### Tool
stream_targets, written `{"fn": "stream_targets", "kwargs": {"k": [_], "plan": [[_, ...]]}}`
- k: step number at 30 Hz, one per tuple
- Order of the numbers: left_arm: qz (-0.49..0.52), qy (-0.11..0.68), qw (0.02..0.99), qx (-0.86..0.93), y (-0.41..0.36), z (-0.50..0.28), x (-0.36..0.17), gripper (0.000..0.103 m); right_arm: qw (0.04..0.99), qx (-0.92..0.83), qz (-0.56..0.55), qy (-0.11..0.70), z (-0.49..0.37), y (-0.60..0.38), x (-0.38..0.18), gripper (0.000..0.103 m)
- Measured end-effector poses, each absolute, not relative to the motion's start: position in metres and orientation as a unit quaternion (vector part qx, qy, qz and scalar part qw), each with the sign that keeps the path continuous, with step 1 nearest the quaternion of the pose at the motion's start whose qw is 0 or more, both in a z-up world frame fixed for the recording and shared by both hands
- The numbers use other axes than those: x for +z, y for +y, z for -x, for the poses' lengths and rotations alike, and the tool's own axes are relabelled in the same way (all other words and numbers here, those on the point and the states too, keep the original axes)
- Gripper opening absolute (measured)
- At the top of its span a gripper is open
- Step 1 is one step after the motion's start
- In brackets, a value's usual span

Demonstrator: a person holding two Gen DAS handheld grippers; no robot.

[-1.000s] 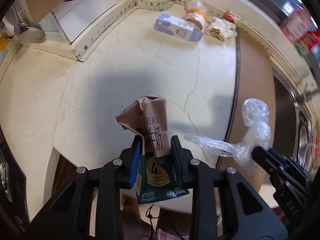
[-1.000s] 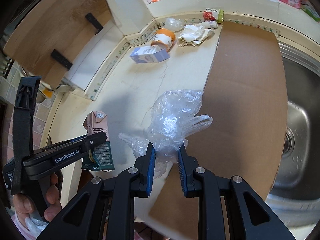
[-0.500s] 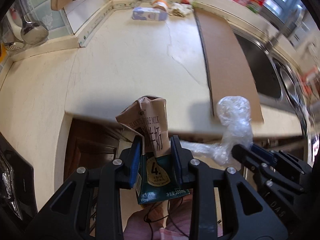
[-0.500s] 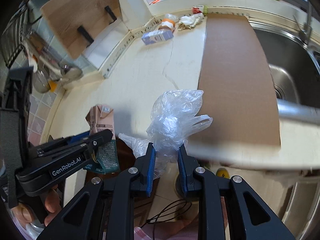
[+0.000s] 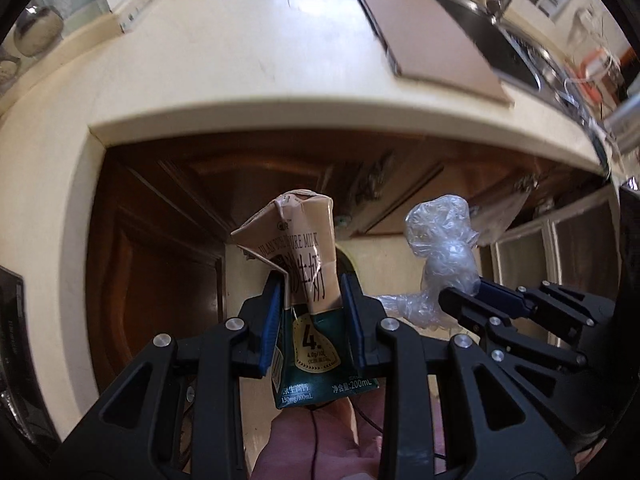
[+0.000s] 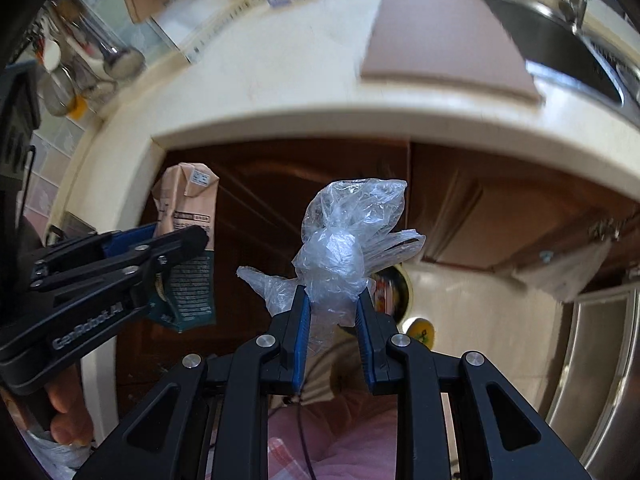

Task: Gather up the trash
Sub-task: 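Carry the carton and plastic bag down over the bin and release both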

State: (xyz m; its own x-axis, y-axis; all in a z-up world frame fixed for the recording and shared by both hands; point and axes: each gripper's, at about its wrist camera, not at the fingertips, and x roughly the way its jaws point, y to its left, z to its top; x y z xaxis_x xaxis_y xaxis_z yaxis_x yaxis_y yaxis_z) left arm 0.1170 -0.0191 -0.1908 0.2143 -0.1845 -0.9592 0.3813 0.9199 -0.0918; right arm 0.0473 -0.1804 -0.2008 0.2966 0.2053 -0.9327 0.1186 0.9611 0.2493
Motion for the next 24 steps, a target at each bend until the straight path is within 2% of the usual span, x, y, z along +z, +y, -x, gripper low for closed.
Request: {"fn": "stream_targets", "kwargs": {"k": [7,15,24], "plan": [[-0.080,0.626,0.753,-0.187,-0.011,-0.111,-0.277,0.026,0.768,0.018,-0.153,0.622,-0.036,-0.173,-0.285,0.021],[-0.070,0.643,0.741,-0.178,-0.005,-0.122,-0.383,0.026,0.730,0.019,-0.169,0.662,-0.036,-0.152,-0.412,0.022],[-0.072,0.653,0.731,-0.185,-0.006,-0.153,-0.465,0.026,0.718,0.026,-0.159,0.677,-0.057,-0.131,-0.490,0.022]]}}
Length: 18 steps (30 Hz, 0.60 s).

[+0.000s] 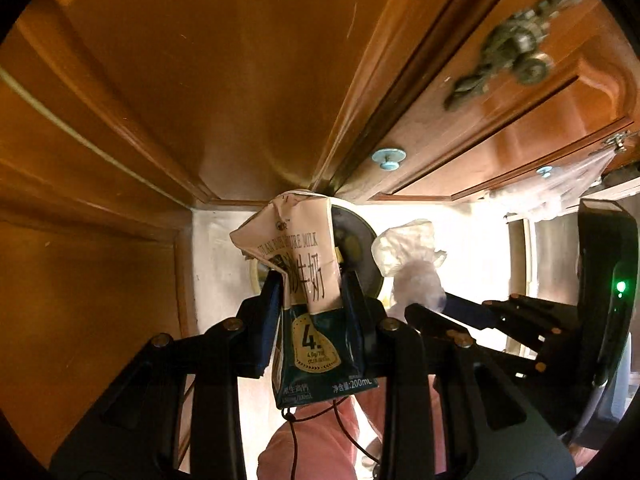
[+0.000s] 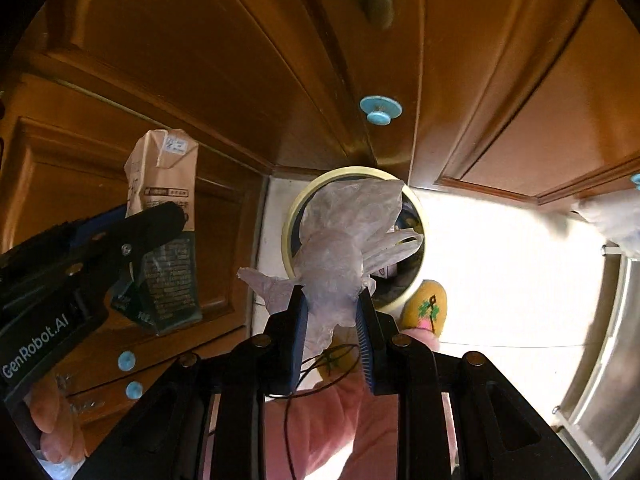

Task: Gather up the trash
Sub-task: 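Carry the carton and plastic bag down over the bin and release both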

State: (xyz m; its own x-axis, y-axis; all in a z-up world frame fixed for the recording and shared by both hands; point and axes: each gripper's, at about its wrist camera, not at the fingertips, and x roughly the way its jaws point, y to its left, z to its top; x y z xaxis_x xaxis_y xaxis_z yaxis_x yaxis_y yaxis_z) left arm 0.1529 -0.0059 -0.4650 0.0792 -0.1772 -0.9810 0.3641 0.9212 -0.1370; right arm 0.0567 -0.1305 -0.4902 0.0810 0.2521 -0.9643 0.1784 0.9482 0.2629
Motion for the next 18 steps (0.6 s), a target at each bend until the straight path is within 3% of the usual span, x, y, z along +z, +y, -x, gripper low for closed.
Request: {"fn": "stream_targets", "kwargs": {"k": [3,7,10,12,15,18], "plan": [[-0.076,0.659,0.723,-0.191,-0.011,-0.156,-0.481,0.031,0.717,0.032,-0.157,0.679,-0.058,-0.133,-0.507,0.031],[-0.092,0.662,0.716,-0.199,-0.024,-0.156,-0.494,0.059,0.718,0.039,-0.156,0.677,-0.057,-0.137,-0.516,0.056],[-0.110,0.658,0.717,-0.202,-0.033,-0.154,-0.497,0.071,0.727,0.046,-0.152,0.668,-0.052,-0.137,-0.513,0.066],[-0.111,0.661,0.714,-0.202,-0.035,-0.154,-0.497,0.072,0.728,0.049,-0.147,0.668,-0.049,-0.134,-0.511,0.068],[-0.112,0.662,0.714,-0.199,-0.039,-0.154,-0.494,0.083,0.726,0.050,-0.145,0.670,-0.048,-0.138,-0.507,0.069],[-0.110,0.659,0.717,-0.197,-0.039,-0.152,-0.480,0.083,0.727,0.048,-0.151,0.669,-0.048,-0.144,-0.501,0.069]]}}
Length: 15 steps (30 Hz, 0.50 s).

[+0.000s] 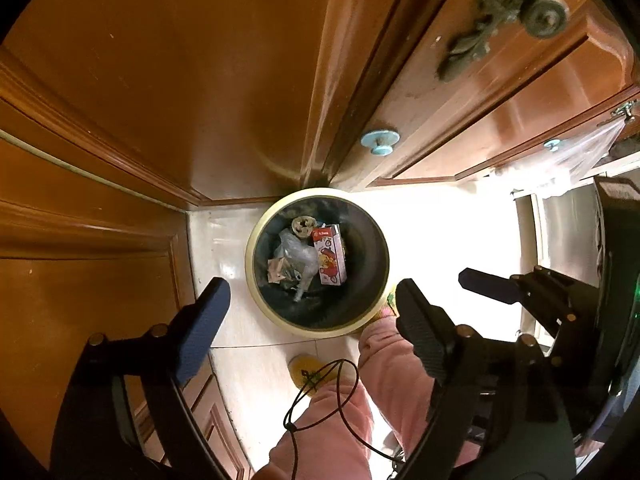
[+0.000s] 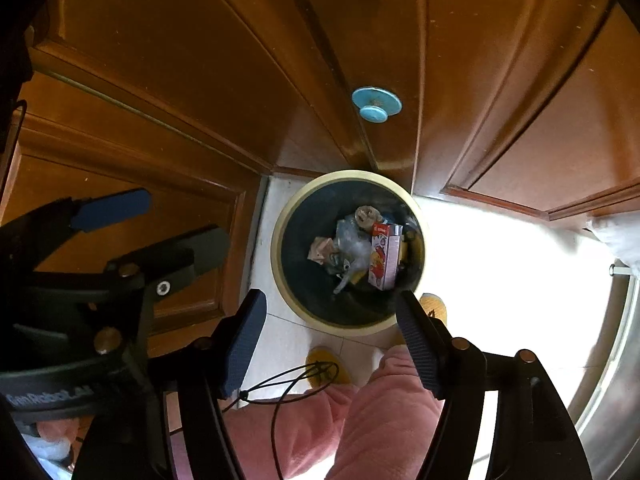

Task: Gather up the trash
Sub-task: 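Carry the carton and plastic bag down over the bin and release both, then raise both open tools back toward the blue-white box and orange cup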

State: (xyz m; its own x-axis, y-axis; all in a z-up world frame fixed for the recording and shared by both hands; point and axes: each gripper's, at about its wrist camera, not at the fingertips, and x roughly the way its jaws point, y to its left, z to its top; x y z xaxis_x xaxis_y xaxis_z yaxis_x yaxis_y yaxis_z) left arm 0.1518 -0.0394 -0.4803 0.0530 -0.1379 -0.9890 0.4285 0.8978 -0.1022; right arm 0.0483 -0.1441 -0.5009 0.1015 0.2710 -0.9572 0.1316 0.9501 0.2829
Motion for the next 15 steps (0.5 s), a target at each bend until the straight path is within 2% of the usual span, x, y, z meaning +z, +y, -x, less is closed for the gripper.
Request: {"fn": "stream_targets", "kwargs": {"k": [7,15], "plan": [[-0.107,0.650,0.724,-0.205,-0.039,-0.138,-0.431,0.083,0.729,0.054,-0.165,0.662,-0.047,-0.170,-0.466,0.069],[-0.089,0.628,0.743,-0.214,-0.029,-0.115,-0.335,0.083,0.746,0.068,-0.155,0.644,-0.040,-0.166,-0.374,0.069]]}}
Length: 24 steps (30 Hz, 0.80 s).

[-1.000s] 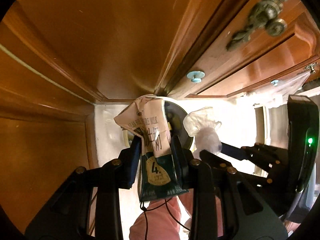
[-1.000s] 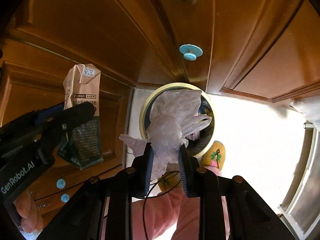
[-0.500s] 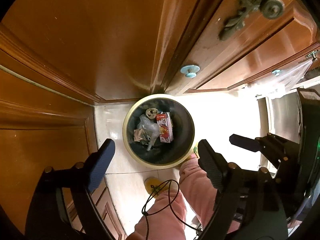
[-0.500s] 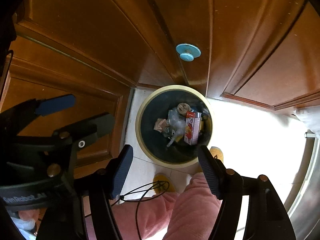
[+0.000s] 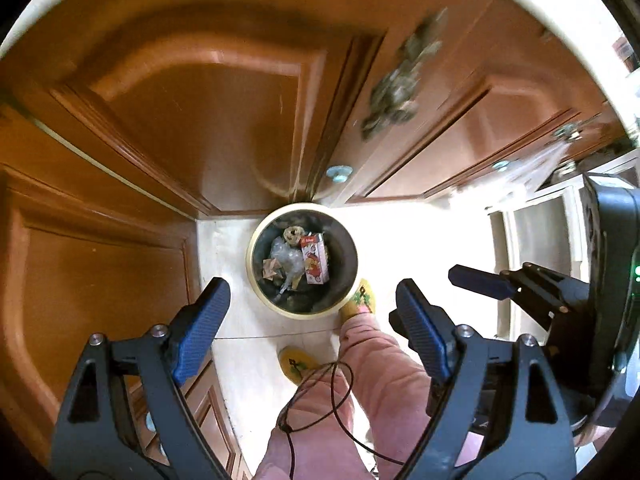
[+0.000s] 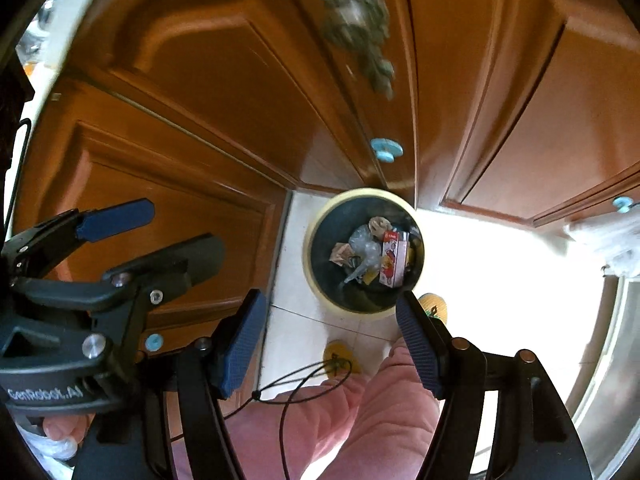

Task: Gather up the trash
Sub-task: 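Raise both open tools back toward the blue-white box and orange cup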

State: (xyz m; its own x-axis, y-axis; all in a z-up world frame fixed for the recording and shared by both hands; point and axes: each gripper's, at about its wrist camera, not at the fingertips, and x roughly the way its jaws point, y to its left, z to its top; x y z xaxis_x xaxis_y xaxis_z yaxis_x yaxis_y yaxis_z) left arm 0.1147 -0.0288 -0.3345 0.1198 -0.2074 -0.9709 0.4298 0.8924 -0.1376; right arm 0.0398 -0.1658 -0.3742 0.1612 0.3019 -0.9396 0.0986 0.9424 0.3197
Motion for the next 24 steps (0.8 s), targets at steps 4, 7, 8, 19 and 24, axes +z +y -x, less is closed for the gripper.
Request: {"fn": "stream_targets", "kwargs": {"k": [4,7,8,19,24], "plan": [[-0.068,0.607,0.759,-0.223,-0.020,-0.107,-0.280,0.083,0.758,0.072,-0.152,0.630,-0.032,-0.164,-0.314,0.069],[-0.060,0.583,0.776,-0.231,-0.014,-0.105,-0.238,0.083,0.775,0.074,-0.141,0.611,-0.027,-0.159,-0.272,0.068],[-0.057,0.575,0.782,-0.233,-0.012,-0.104,-0.226,0.083,0.782,0.074,-0.136,0.604,-0.025,-0.158,-0.259,0.068],[-0.046,0.487,0.835,-0.252,0.008,-0.098,-0.099,0.083,0.850,0.050,-0.104,0.513,-0.012,-0.160,-0.124,0.071],[-0.049,0.449,0.855,-0.256,0.011,-0.098,-0.048,0.083,0.875,0.040,-0.085,0.475,-0.012,-0.156,-0.067,0.072]]}}
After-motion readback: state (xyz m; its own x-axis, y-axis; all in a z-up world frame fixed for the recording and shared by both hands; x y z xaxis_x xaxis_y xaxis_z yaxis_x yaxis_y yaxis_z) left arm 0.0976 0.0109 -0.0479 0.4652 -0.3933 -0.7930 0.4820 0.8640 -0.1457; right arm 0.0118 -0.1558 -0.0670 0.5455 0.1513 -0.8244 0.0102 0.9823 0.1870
